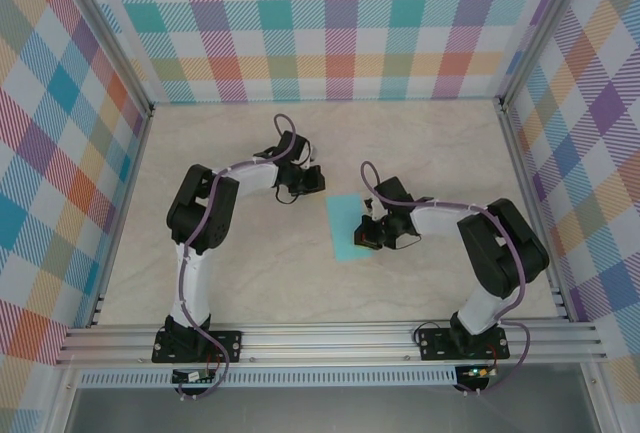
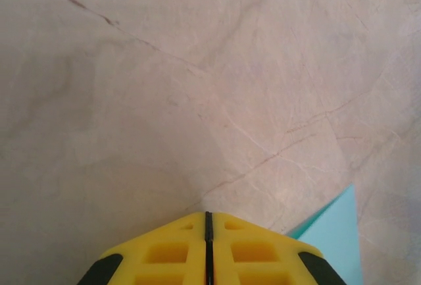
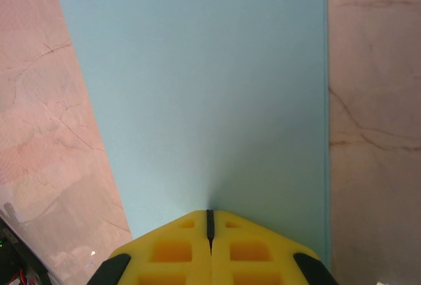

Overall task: Fold a paper plane with a square sheet of paper (fold left side to right side)
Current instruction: First fold the square sheet of paper in half at the center of the table.

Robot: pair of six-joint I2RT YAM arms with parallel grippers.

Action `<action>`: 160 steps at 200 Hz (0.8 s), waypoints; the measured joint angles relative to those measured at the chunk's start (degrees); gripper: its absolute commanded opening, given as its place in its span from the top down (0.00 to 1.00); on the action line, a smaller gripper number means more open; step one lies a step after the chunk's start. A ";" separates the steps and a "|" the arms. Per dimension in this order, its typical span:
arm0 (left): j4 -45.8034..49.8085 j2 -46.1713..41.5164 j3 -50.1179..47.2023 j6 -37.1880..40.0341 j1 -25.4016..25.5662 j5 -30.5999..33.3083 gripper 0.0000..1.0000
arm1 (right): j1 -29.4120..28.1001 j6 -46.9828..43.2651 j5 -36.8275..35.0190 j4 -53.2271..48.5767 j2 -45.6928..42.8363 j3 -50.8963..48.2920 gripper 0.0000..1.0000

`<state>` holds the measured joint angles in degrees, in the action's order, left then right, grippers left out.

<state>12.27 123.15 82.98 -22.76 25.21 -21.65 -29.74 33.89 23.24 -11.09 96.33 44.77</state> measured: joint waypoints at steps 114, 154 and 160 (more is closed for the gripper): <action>-5.86 -14.80 -13.09 -4.87 4.70 -2.01 0.65 | -0.02 -4.55 -8.83 -10.60 -17.81 2.40 0.34; -6.45 -7.91 -12.66 -6.36 7.10 -2.40 0.72 | 0.00 -4.79 -10.25 -13.49 -17.75 2.38 0.25; -6.58 -7.34 -12.57 -6.47 7.26 -2.54 0.73 | -0.02 -4.81 -10.27 -13.49 -17.75 2.36 0.25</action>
<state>5.69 115.81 70.41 -29.23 32.47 -24.18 -29.76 29.08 12.97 -24.58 78.59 47.13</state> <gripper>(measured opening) 0.296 0.740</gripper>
